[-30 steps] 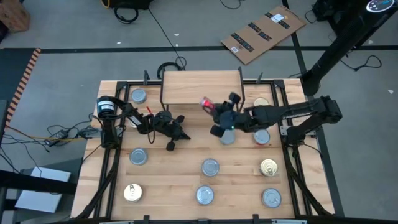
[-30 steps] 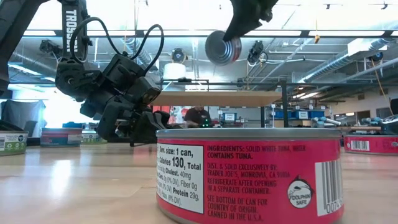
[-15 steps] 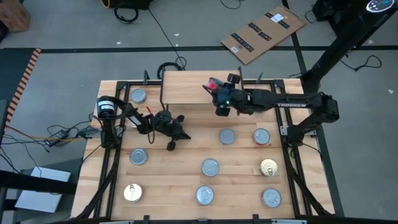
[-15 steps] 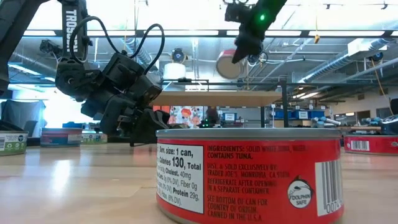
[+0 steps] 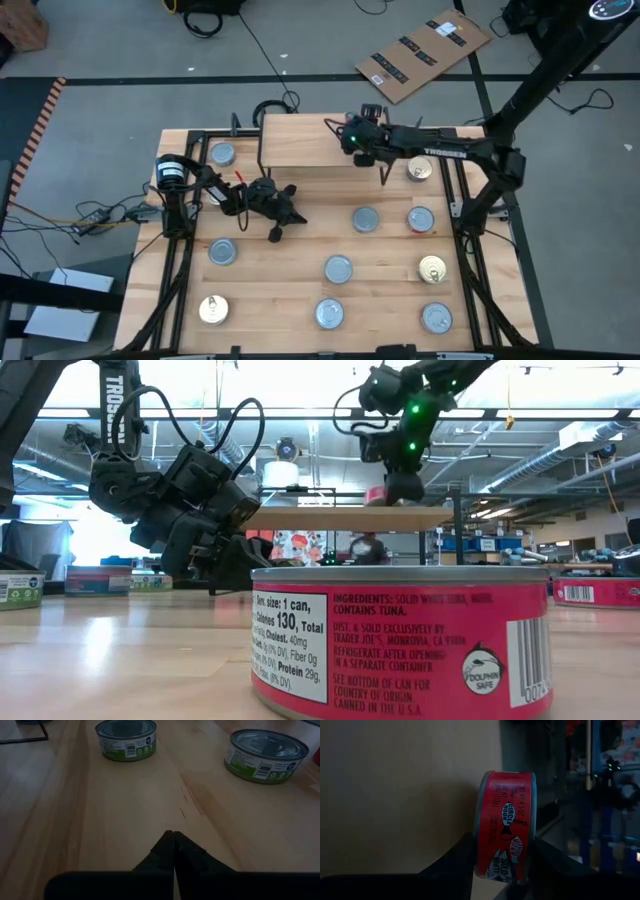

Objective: Stack canned seafood by type on shelf
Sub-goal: Put the red tuna can on the shelf

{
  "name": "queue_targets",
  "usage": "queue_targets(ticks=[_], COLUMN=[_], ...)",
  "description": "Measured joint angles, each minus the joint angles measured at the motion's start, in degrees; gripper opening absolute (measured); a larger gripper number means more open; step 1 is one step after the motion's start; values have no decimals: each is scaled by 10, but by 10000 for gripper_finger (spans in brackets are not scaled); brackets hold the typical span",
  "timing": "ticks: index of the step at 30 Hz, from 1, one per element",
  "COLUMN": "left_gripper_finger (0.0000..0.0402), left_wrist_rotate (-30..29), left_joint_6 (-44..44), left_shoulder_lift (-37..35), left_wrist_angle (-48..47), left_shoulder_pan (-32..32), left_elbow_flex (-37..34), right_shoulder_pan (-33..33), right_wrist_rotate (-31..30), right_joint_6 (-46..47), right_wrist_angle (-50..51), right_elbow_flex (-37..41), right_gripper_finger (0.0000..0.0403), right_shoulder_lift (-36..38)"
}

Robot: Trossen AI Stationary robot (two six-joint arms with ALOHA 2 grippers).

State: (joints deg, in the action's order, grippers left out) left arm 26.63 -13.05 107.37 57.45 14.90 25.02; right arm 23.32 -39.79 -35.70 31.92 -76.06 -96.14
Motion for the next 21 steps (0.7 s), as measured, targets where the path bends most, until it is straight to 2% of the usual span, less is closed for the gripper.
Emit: queue_targets(ticks=[8,15,21], left_gripper_finger=[5,5,5], left_wrist_rotate=[0,0,0], left_joint_6=[0,0,11], left_shoulder_lift=[0,0,0], left_wrist_angle=[0,0,-4], left_shoulder_pan=[0,0,0], left_elbow_flex=[0,0,0], right_shoulder_pan=[34,39,39], right_wrist_rotate=[20,40,47], right_joint_6=[-20,-20,-16], right_wrist_angle=[-9,1,0], right_elbow_flex=[-1,1,1], right_gripper_finger=[143,185,193], right_shoulder_lift=[-2,-4,-5])
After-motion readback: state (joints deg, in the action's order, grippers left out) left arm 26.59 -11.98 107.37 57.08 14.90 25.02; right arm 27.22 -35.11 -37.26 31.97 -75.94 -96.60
